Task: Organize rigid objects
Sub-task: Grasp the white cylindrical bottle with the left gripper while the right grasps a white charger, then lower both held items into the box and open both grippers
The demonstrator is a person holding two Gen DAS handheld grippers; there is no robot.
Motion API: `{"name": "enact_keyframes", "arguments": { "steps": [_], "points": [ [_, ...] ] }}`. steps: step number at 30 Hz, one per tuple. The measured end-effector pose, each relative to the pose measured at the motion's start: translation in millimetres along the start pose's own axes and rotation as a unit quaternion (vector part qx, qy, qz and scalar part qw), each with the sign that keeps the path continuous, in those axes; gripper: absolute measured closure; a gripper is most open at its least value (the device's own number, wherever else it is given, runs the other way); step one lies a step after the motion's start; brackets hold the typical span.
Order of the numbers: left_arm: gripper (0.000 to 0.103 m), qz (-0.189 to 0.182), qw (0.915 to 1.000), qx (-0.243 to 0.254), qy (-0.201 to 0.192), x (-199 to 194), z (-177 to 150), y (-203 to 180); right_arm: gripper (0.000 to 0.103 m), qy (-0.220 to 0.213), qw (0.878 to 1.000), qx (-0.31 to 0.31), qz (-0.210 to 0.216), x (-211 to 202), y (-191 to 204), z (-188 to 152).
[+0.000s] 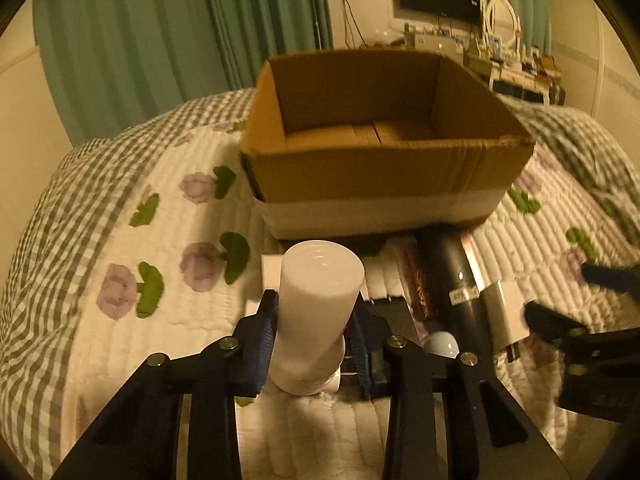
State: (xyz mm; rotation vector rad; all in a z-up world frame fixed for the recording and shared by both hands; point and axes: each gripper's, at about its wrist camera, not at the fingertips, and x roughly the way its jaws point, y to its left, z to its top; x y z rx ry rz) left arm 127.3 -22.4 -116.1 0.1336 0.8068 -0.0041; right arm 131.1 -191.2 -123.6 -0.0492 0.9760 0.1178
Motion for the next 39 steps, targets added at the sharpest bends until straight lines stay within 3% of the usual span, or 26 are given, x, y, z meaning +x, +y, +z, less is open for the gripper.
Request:
{"name": "enact_keyframes", "arguments": {
  "steps": [6,16,22,26,32,39],
  "points": [
    [0.069,-0.001,0.9998,-0.011,-0.013,-11,6,13,0.033,0.053,0.999,0.0,0.0,36,9,3],
    [0.069,-0.009,0.9995,-0.013,-0.028,-28,7,14,0.055,0.082,0.996,0.013,-0.015,72,12,4],
    [0.069,-0.008,0.9988,-0.005,-0.047,-52,11,14,0.06,0.043,0.999,0.022,0.003,35,8,3],
    [0.069,-0.01,0.9976,0.004,-0.068,-70,24,13,0.061,-0.002,1.0,0.011,0.008,-12,8,16],
    [0.069,-0.014,0.9947,0.0,-0.102,-94,61,17,0.061,-0.047,0.999,-0.017,0.006,-81,13,54],
    [0.069,-0.02,0.9912,-0.003,-0.131,-102,113,19,0.061,-0.099,0.994,-0.037,0.001,-120,11,104]
  ]
}}
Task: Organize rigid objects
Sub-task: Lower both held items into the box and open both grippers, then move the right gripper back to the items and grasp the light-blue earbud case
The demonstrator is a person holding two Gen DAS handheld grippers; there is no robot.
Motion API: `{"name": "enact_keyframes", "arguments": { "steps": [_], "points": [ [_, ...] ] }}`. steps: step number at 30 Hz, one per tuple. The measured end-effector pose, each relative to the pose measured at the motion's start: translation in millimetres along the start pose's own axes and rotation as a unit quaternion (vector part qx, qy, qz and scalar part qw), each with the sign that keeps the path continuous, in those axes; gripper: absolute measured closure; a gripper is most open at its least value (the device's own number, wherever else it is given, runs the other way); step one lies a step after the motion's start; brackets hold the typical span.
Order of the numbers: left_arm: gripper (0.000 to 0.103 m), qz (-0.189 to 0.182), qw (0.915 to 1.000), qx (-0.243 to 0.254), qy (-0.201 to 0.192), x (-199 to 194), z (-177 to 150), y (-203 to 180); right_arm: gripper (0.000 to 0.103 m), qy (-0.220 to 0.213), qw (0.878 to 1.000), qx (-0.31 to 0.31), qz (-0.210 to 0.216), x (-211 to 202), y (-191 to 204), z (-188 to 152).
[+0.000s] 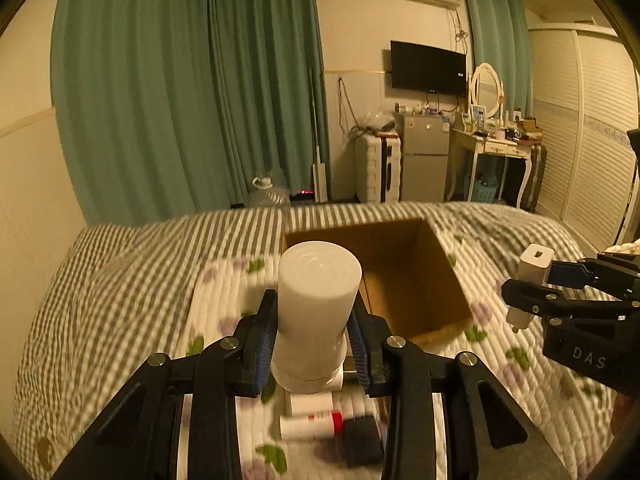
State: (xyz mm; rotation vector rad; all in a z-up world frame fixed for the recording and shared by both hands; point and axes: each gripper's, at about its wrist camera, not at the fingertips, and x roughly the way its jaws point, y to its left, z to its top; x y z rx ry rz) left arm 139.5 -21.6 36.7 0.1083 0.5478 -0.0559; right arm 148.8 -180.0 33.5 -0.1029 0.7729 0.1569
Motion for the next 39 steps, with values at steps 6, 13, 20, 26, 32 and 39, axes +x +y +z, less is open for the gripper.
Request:
{"name": "enact_keyframes", "arguments": {
  "steps": [6,13,20,26,32,39],
  "points": [
    [0.069,-0.002,0.9999,0.007,0.012,41,25,-2,0.062,-0.011,1.0,0.007,0.021,23,-1,41],
    [0.069,-0.001,0.9986,0.02,0.049,110,19,-15,0.062,0.016,0.999,0.014,0.032,95,-6,56],
    [0.069,0.001,0.9969,0.024,0.075,155,4,-20,0.062,0.041,0.998,0.013,0.042,149,-11,47],
    [0.066,-0.006,0.9965,0.032,0.077,166,-2,-24,0.062,0.047,0.998,0.009,0.042,170,-13,44],
    [0.042,0.009,0.997,0.03,0.071,156,2,-24,0.052,0.036,0.998,0.023,0.05,165,-17,46],
    [0.028,0.013,0.9985,0.016,0.05,104,16,-12,0.041,0.005,1.0,0.021,0.021,109,-23,54]
  ]
}}
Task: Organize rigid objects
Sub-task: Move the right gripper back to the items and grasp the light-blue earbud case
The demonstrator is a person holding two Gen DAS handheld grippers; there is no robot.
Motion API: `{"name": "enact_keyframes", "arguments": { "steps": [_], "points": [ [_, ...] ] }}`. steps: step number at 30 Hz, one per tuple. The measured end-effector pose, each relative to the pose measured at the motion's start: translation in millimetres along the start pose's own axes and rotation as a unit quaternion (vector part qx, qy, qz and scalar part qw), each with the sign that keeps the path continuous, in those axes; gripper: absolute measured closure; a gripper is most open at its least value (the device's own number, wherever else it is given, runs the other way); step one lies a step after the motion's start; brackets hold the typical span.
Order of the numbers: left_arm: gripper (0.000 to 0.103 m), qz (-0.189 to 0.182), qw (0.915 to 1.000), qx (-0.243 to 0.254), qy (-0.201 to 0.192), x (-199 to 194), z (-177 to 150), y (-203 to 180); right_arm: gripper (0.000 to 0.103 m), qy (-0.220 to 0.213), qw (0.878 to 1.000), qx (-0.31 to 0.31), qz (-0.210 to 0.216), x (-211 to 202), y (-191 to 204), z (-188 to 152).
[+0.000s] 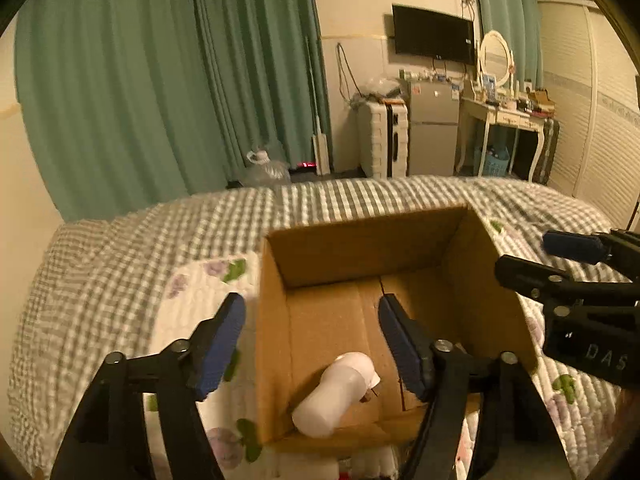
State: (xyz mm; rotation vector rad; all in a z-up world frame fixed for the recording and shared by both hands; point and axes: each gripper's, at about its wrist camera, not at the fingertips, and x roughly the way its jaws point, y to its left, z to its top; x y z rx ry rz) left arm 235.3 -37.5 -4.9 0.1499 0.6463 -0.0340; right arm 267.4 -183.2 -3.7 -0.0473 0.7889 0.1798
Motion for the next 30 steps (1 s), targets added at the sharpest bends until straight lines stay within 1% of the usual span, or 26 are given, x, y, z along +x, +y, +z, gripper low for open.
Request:
{"name": "enact_keyframes", "arguments": {
  "steps": [2,4,6,7,8,12,16,20,23,26,30],
  "points": [
    [0.02,0.002,0.9999,-0.005,-0.011,-26,2,7,0.035,-0.01,1.0,-0.001,-0.009,-21,1,0],
    [0.017,-0.005,0.9998,-0.01,-0.017,-49,4,14,0.022,-0.02,1.0,-0.003,-0.017,-44,3,1],
    [0.014,-0.01,0.9996,-0.014,-0.024,-73,2,19,0.016,-0.028,0.999,-0.002,-0.021,-69,7,-1],
    [0.009,-0.008,0.9995,-0.016,-0.027,-83,1,21,0.013,-0.036,0.999,0.0,-0.023,-83,8,-3],
    [0.004,-0.006,0.9993,-0.017,-0.031,-95,0,23,0.012,-0.043,0.999,0.003,-0.024,-96,10,-6],
    [0.001,0.003,0.9989,-0.012,-0.045,-133,-9,26,0.009,-0.049,0.999,0.007,-0.022,-132,19,-18],
    [0.0,0.015,0.9983,-0.012,-0.054,-154,-22,29,0.009,-0.048,0.998,-0.007,-0.027,-155,32,-34],
    [0.0,0.013,0.9988,-0.016,-0.045,-157,-44,32,0.009,-0.044,0.998,-0.019,-0.029,-164,40,-56],
    [0.0,0.011,0.9991,-0.027,-0.03,-148,-63,36,0.009,-0.036,0.999,-0.024,-0.025,-161,41,-74],
    [0.0,0.007,0.9993,-0.038,-0.005,-132,-85,37,0.009,-0.023,0.999,-0.027,-0.028,-149,40,-90],
    [0.0,0.004,0.9989,-0.041,0.023,-103,-111,33,0.009,0.007,0.999,-0.024,-0.024,-119,38,-110]
  ]
}}
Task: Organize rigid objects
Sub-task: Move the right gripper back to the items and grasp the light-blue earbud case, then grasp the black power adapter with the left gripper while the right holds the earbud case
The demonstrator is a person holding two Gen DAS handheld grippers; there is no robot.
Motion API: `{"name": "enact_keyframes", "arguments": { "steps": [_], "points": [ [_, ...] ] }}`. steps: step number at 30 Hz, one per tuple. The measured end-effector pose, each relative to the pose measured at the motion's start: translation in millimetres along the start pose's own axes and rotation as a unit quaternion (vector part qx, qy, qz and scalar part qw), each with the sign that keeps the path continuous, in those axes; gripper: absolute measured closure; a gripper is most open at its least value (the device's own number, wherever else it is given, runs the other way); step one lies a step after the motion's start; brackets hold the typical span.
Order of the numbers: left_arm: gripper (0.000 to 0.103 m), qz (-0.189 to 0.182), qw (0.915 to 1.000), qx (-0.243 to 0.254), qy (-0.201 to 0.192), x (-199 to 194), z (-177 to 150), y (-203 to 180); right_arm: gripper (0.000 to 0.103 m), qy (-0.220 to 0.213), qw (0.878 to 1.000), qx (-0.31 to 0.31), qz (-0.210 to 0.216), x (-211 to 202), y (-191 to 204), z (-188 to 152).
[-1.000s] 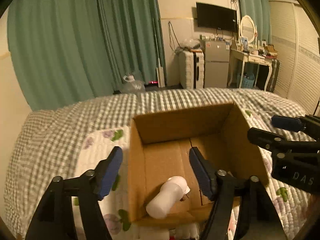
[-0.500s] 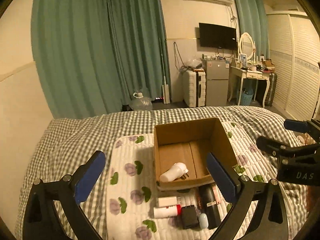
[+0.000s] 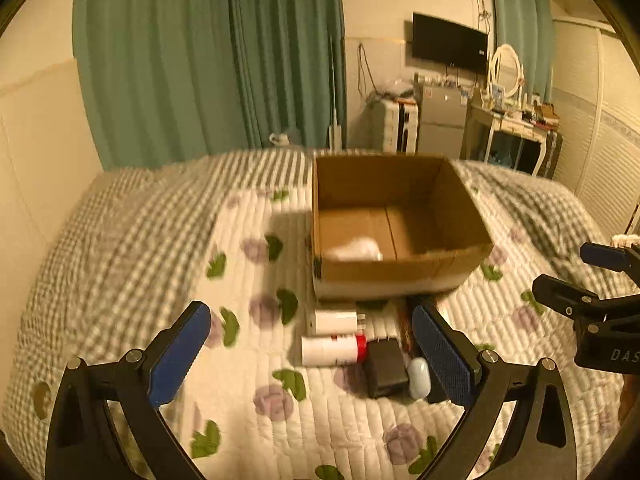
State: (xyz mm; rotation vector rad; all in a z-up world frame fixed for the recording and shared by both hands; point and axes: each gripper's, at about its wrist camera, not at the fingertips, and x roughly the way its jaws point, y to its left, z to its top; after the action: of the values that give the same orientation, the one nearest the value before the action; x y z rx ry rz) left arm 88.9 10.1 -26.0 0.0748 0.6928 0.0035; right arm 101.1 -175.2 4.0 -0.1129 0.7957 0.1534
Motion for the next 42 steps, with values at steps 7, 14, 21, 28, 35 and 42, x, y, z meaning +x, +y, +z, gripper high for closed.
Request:
{"name": "enact_keyframes", "arguments": {
  "steps": [7,14,21,28,35,42],
  "points": [
    [0.0,0.006,0.9986,0.009,0.052,44,-38,-14,0.009,0.068,0.998,0.014,0.007,67,2,-35],
    [0.0,0.041,0.9945,0.031,0.091,66,-63,-13,0.021,0.112,0.993,-0.015,0.045,104,27,-64],
    [0.0,0.039,0.9948,-0.004,0.094,71,-60,6,0.029,0.126,0.987,-0.048,0.086,114,52,-77],
    [0.0,0.028,0.9947,-0.016,0.097,71,-58,11,0.061,0.144,0.983,-0.071,0.093,139,73,-85],
    [0.0,0.022,0.9951,-0.004,0.096,70,-58,-2,0.08,0.107,0.987,-0.048,0.108,119,63,-81],
    [0.0,0.001,0.9951,0.002,0.099,72,-57,-27,0.081,0.058,0.997,-0.024,0.054,93,19,-57]
  ]
}}
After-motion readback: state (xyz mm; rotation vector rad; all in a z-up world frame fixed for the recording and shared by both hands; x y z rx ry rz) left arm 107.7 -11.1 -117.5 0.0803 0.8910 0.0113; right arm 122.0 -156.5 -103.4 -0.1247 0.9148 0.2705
